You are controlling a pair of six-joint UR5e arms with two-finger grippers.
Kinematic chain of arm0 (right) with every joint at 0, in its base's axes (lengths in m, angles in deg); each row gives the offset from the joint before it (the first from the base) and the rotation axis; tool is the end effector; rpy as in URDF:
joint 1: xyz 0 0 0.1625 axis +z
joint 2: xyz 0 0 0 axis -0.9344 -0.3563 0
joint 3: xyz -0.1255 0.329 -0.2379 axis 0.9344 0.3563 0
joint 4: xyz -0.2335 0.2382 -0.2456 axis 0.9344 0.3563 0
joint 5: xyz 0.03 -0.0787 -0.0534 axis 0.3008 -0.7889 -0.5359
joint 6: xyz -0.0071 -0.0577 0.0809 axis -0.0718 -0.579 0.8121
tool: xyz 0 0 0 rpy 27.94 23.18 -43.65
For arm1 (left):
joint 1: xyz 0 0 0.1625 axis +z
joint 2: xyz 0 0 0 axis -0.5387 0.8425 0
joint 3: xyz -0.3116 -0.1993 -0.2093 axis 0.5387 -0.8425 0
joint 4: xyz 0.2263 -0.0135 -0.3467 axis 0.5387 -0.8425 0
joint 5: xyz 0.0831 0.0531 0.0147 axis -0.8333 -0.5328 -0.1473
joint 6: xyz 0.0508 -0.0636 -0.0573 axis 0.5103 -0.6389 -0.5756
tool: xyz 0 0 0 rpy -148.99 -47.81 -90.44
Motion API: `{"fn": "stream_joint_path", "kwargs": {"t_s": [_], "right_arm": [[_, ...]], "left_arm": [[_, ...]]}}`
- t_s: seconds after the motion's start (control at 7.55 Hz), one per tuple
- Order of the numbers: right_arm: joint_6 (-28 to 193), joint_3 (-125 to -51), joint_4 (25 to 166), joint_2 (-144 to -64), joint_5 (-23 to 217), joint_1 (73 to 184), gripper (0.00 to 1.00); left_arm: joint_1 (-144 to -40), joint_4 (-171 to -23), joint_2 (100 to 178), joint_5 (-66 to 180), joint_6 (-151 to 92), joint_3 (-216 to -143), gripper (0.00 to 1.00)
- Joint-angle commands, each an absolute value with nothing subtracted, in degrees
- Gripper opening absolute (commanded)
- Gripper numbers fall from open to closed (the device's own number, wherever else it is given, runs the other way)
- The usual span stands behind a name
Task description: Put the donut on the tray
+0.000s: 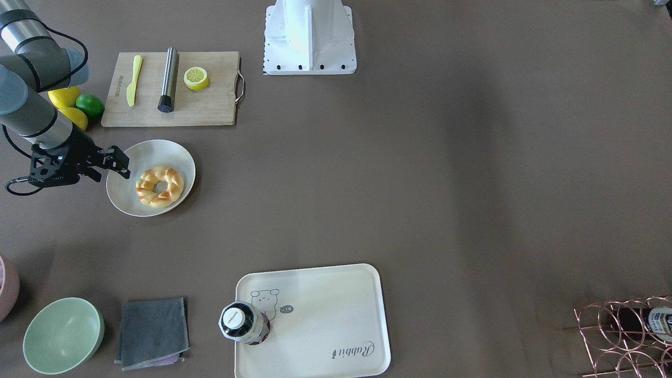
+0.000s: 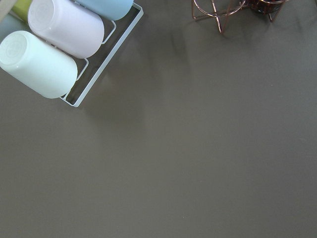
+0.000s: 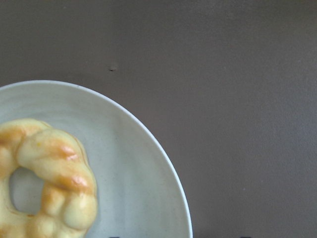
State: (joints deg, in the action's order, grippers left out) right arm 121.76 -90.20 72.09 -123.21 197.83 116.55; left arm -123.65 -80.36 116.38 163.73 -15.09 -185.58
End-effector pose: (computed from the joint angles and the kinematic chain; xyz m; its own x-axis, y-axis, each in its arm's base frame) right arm -0.2983 -0.4401 0.5417 0.6144 -0.0184 0.7888 -0.0191 0.9991 0.0381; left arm -0.0808 -0.4822 0.6111 0.7889 0.1259 -0.6015 0.0239 0.9717 0.2348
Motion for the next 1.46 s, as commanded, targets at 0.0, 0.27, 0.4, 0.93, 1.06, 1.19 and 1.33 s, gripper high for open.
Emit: {"fn": "stream_joint_path", "kwargs": {"t_s": [0.0, 0.27, 0.4, 0.93, 1.06, 1.19, 1.33], "right_arm": [[122.5, -90.1, 72.1, -123.2, 197.8, 115.9, 0.0], [122.6, -90.5, 72.1, -123.2, 197.6, 115.7, 0.0], [122.9, -91.9, 72.1, -123.1, 198.1, 115.7, 0.0], [125.1, -96.0, 73.0, -120.7, 209.4, 122.5, 0.0], [125.1, -95.9, 73.5, -119.6, 210.7, 124.0, 0.0], [125.1, -96.1, 75.8, -117.0, 211.6, 125.2, 0.0], [125.1, -96.1, 79.5, -113.2, 212.6, 125.7, 0.0]], "left_arm": [[-123.6, -80.4, 116.4, 163.7, -15.2, -185.6, 0.98], [-123.6, -80.4, 116.5, 163.7, -15.2, -185.8, 0.98], [-123.7, -80.4, 116.6, 163.6, -15.3, -185.8, 0.98], [-123.9, -80.4, 116.9, 163.6, -15.3, -185.9, 0.98], [-124.0, -80.4, 116.9, 163.6, -15.3, -186.0, 0.98], [-123.9, -80.3, 117.0, 163.6, -15.4, -186.2, 0.98], [-123.9, -80.0, 117.6, 163.6, -15.4, -186.1, 0.98]]}}
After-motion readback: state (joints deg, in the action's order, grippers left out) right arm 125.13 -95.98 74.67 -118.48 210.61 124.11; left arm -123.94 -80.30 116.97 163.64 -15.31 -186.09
